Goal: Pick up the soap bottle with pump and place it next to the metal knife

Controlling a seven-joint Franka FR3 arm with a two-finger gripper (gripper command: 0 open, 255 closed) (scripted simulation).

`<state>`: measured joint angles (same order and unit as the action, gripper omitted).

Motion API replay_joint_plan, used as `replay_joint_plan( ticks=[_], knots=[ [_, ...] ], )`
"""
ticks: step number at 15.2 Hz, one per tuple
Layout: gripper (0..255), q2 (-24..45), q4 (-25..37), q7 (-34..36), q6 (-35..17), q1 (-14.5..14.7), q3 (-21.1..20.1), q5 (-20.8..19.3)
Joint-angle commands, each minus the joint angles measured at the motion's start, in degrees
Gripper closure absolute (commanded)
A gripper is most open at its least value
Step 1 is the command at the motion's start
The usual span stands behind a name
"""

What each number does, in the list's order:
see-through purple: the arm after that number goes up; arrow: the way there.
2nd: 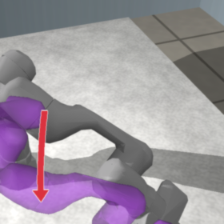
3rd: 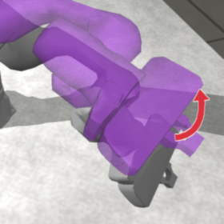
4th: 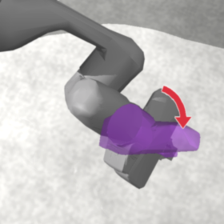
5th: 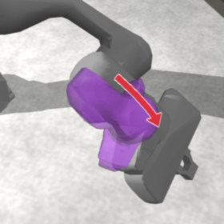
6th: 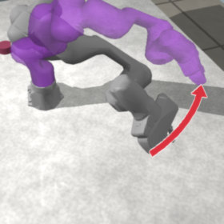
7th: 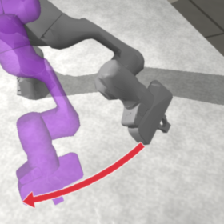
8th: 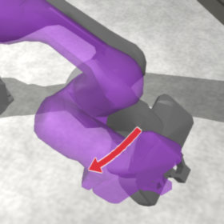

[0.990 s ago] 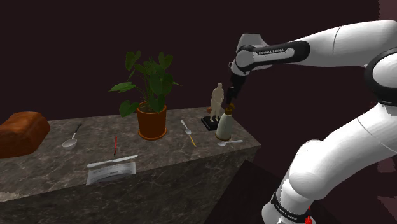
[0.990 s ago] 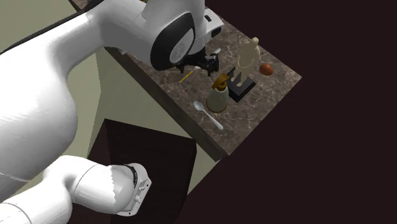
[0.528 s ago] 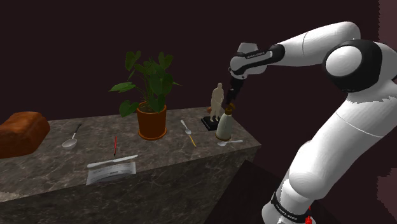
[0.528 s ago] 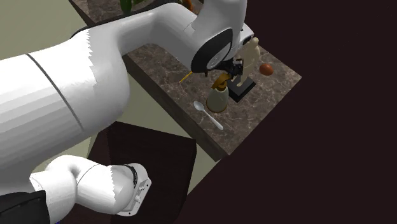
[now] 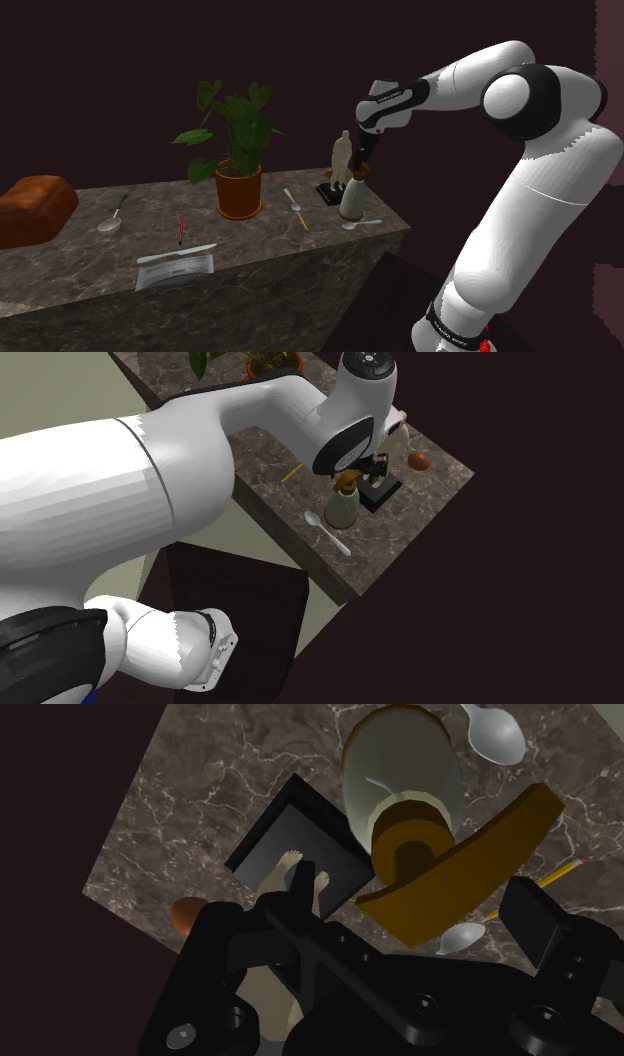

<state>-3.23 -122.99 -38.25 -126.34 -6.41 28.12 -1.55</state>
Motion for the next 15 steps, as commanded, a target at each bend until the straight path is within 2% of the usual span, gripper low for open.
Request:
replay_joint_plan(
  ticks=[1,9,10,15],
  knots=[
    [0,0.8,-0.3,-0.3,-1.1,0.0,0.1,0.5],
    [0,0.8,-0.3,-0.3,-1.1,0.0,0.1,0.5],
    [255,0.8,-0.3,-0.3,-1.1,0.0,0.1,0.5],
    [255,0.8,-0.3,-0.3,-1.1,0.0,0.1,0.5]
  ],
)
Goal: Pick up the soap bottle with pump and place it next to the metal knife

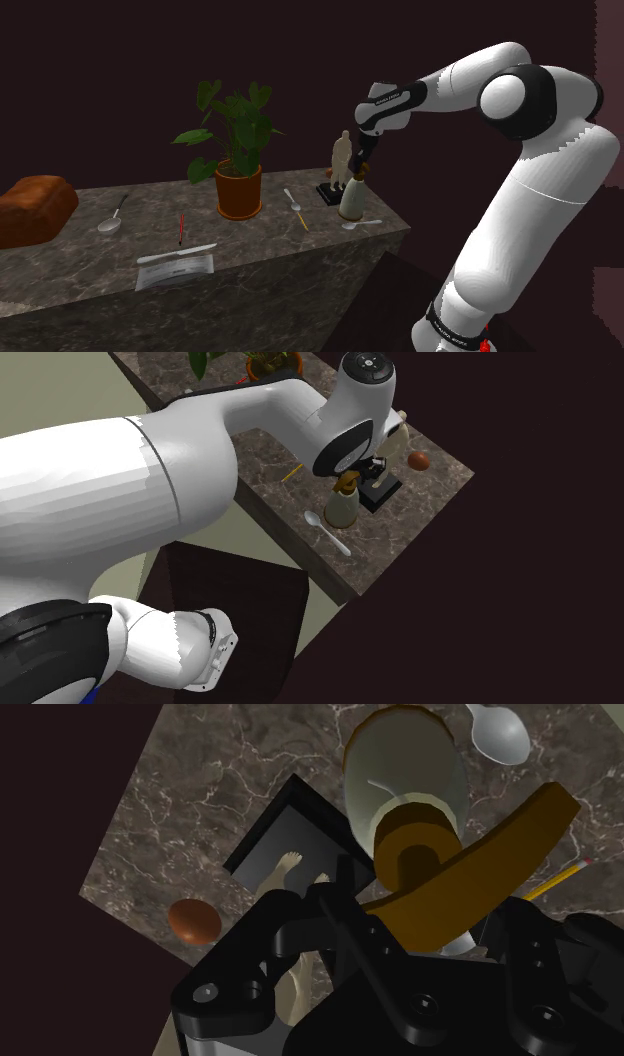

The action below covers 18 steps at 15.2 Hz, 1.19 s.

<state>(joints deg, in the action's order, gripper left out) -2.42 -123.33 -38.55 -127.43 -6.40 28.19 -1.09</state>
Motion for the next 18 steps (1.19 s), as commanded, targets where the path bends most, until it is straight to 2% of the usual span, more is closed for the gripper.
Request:
replay_joint_plan(
  ticks=[1,4,18],
  knots=[
    [255,0.0,0.0,0.0,0.0,0.0,0.0,0.0],
    [255,0.0,0.0,0.0,0.0,0.0,0.0,0.0],
    [255,-3.5,7.5,1.3,10.6,0.2,-0.6,-1.8]
  ],
)
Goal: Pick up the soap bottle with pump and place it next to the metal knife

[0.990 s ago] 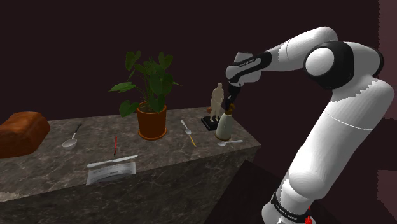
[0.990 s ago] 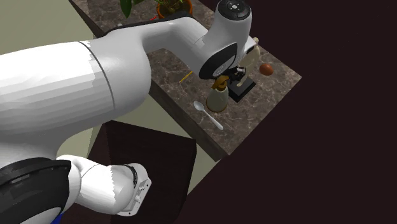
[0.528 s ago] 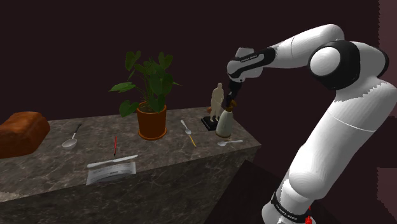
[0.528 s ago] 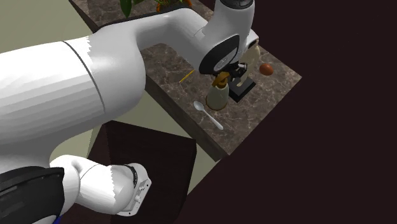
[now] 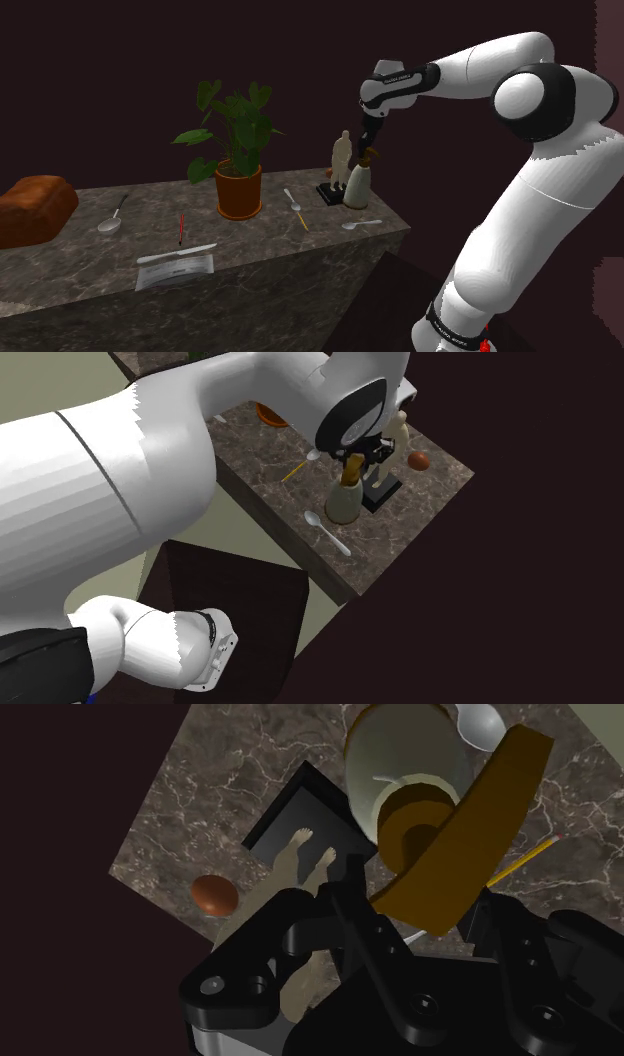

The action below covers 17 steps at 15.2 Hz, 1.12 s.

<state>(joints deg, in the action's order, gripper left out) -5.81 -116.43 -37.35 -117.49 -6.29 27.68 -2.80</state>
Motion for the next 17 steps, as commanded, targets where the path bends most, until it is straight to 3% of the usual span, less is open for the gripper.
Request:
replay_joint_plan(
  ticks=[1,17],
  knots=[
    [255,-0.2,1.3,0.2,1.5,0.1,-0.1,-0.1],
    [255,-0.7,13.1,0.2,13.8,0.3,-0.5,-0.1]
  ],
)
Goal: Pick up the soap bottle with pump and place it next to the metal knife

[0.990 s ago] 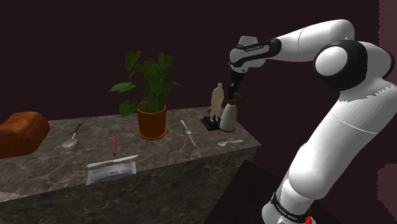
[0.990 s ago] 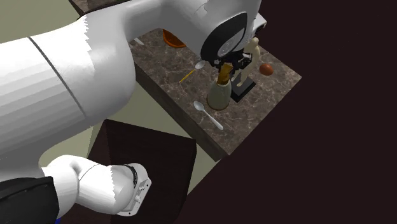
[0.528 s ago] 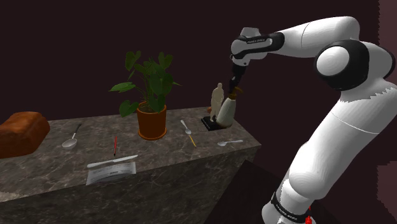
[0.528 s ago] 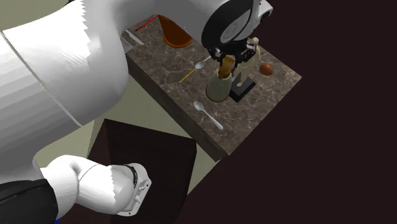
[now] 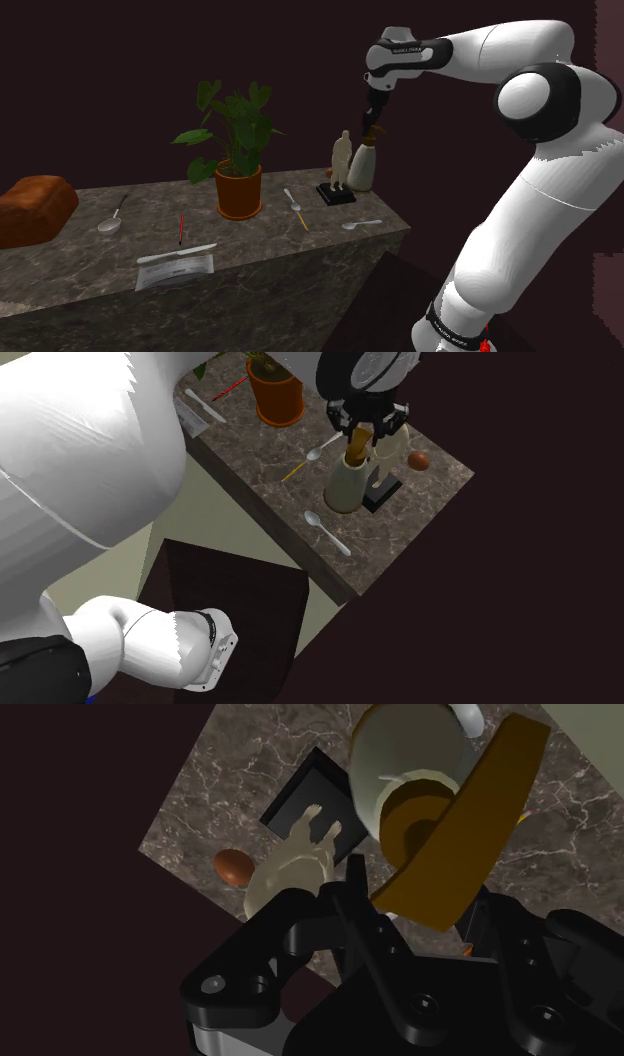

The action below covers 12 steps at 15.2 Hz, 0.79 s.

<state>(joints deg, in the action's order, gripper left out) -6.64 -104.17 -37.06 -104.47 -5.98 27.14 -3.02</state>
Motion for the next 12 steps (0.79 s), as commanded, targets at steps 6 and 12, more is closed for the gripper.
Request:
replay_joint_plan(
  ticks=[6,12],
  knots=[
    [255,0.9,6.3,-0.4,5.5,0.1,0.1,0.5],
    [255,2.3,12.4,-0.8,10.4,0.0,0.3,1.2]
  ],
)
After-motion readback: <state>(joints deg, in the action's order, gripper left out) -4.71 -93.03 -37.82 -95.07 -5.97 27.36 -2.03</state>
